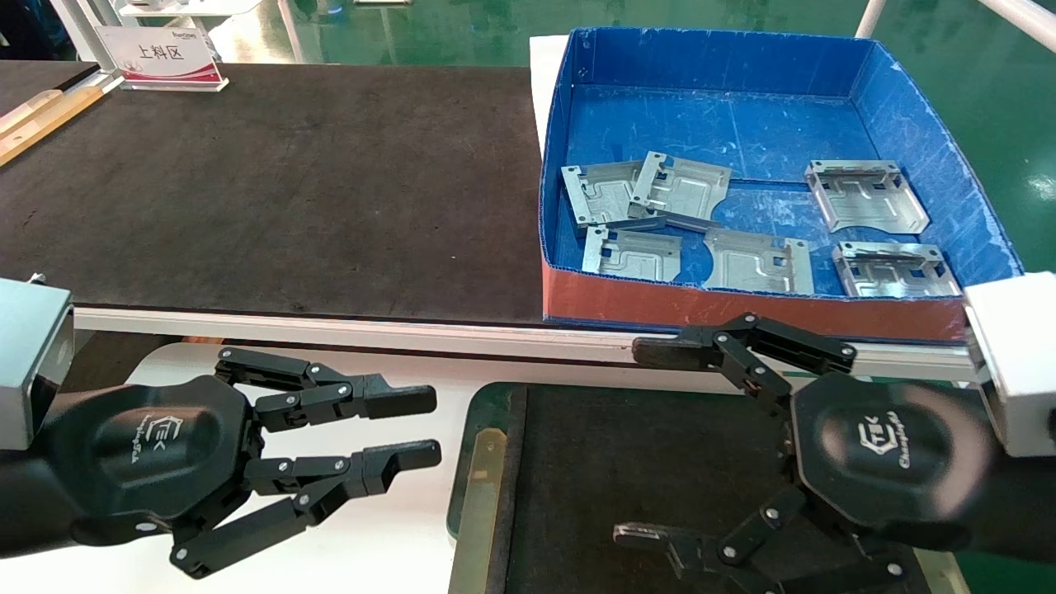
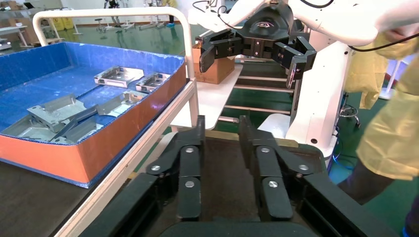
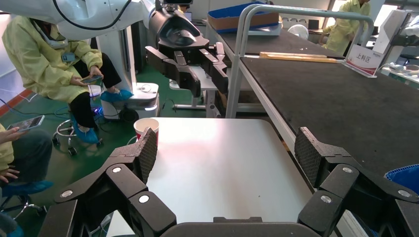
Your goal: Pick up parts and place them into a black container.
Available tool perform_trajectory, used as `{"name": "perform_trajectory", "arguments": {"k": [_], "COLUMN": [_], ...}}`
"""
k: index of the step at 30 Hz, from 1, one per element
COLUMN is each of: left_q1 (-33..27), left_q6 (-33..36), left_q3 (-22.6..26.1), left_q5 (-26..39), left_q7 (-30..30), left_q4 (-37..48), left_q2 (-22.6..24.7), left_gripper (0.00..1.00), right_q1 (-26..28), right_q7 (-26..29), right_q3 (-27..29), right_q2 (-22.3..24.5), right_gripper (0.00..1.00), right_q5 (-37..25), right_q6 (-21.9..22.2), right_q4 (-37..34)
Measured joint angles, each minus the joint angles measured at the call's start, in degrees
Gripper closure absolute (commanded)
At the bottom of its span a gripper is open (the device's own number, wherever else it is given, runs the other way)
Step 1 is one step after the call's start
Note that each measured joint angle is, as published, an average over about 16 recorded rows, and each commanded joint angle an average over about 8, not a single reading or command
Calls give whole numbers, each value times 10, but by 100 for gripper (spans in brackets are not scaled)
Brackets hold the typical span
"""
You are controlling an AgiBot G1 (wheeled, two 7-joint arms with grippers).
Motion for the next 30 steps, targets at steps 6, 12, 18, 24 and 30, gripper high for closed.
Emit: {"name": "perform_trajectory", "arguments": {"k": [6, 12, 18, 24, 30], "left_q1": [0, 0, 0, 0, 0], "left_q6": [0, 0, 0, 0, 0], "left_q3": [0, 0, 0, 0, 0], "left_q5": [0, 0, 0, 0, 0], "left_q7": [0, 0, 0, 0, 0], "left_q4": [0, 0, 0, 0, 0], "left_q2": [0, 0, 0, 0, 0], "left_gripper": [100, 100, 86, 11, 0], "right_q1": [0, 0, 0, 0, 0], "right_q7": [0, 0, 0, 0, 0], "right_q3": [0, 0, 0, 0, 0], "right_q2": [0, 0, 0, 0, 0], "right_gripper": [0, 0, 0, 0, 0], "right_q5": [0, 0, 0, 0, 0], "right_q6": [0, 0, 0, 0, 0], "right_q4": [0, 0, 0, 0, 0]}}
